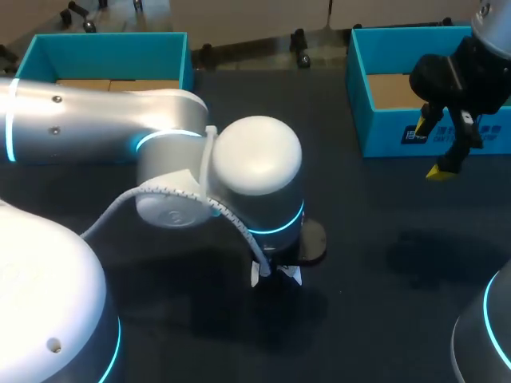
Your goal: Take the shoe out of the shoebox, open the shoe tongue, remove and reinsert the insole, then place the shoe into the shoebox
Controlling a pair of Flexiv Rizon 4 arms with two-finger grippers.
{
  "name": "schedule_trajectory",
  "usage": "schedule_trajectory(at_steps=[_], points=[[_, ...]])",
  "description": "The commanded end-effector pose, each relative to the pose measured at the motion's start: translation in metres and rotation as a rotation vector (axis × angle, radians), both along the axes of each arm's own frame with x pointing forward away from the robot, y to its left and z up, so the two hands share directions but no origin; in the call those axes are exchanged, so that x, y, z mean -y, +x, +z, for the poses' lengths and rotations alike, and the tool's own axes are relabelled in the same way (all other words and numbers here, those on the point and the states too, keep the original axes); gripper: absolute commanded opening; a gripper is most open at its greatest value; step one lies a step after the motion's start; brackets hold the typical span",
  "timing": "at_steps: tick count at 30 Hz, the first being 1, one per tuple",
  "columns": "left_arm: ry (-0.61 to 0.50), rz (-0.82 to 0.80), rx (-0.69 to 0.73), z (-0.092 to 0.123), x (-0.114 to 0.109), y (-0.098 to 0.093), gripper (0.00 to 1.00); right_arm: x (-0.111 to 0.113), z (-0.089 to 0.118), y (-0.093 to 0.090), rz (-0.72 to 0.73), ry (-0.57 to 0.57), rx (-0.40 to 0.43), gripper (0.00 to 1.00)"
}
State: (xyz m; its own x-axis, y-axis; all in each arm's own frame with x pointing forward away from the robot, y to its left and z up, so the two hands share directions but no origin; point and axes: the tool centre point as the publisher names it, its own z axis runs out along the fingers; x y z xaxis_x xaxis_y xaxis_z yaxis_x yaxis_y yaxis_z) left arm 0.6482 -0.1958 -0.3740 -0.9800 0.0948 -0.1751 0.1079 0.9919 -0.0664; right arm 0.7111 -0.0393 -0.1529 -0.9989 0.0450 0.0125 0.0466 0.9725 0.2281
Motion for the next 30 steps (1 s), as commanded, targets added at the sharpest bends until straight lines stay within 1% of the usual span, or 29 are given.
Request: schedule_trajectory(at_steps=[1, 14, 17, 18, 19, 21, 24, 26, 27, 30], points=[[0.021, 0.003, -0.021, -0.011, 0.008, 0.006, 1.00, -0.001, -0.001, 0.002, -0.001, -0.004, -0.003, 1.00], [0.042, 0.027, -0.057, -0.023, 0.011, 0.008, 1.00, -0.001, -0.001, 0.002, -0.001, -0.004, -0.003, 1.00], [0.041, 0.029, -0.059, -0.022, 0.006, 0.009, 0.87, -0.001, -0.001, 0.002, -0.001, -0.004, -0.003, 1.00], [0.043, 0.029, -0.061, -0.022, 0.005, 0.010, 0.85, -0.001, -0.001, 0.002, -0.001, -0.004, -0.003, 1.00], [0.044, 0.028, -0.062, -0.022, 0.004, 0.011, 0.85, -0.001, -0.001, 0.002, -0.001, -0.004, -0.003, 1.00], [0.046, 0.027, -0.063, -0.022, 0.004, 0.011, 0.74, -0.001, -0.001, 0.002, -0.001, -0.004, -0.003, 1.00], [0.049, 0.026, -0.072, -0.021, 0.003, 0.012, 0.71, -0.001, -0.001, 0.002, -0.001, -0.004, -0.003, 1.00], [0.048, 0.026, -0.073, -0.019, 0.002, 0.011, 0.62, -0.001, -0.001, 0.002, -0.001, -0.004, -0.003, 1.00], [0.047, 0.025, -0.075, -0.019, 0.001, 0.010, 0.56, -0.001, -0.001, 0.002, -0.001, -0.004, -0.003, 1.00], [0.053, 0.020, -0.089, -0.019, -0.002, 0.008, 0.49, -0.001, -0.001, 0.002, -0.001, -0.004, -0.003, 1.00]])
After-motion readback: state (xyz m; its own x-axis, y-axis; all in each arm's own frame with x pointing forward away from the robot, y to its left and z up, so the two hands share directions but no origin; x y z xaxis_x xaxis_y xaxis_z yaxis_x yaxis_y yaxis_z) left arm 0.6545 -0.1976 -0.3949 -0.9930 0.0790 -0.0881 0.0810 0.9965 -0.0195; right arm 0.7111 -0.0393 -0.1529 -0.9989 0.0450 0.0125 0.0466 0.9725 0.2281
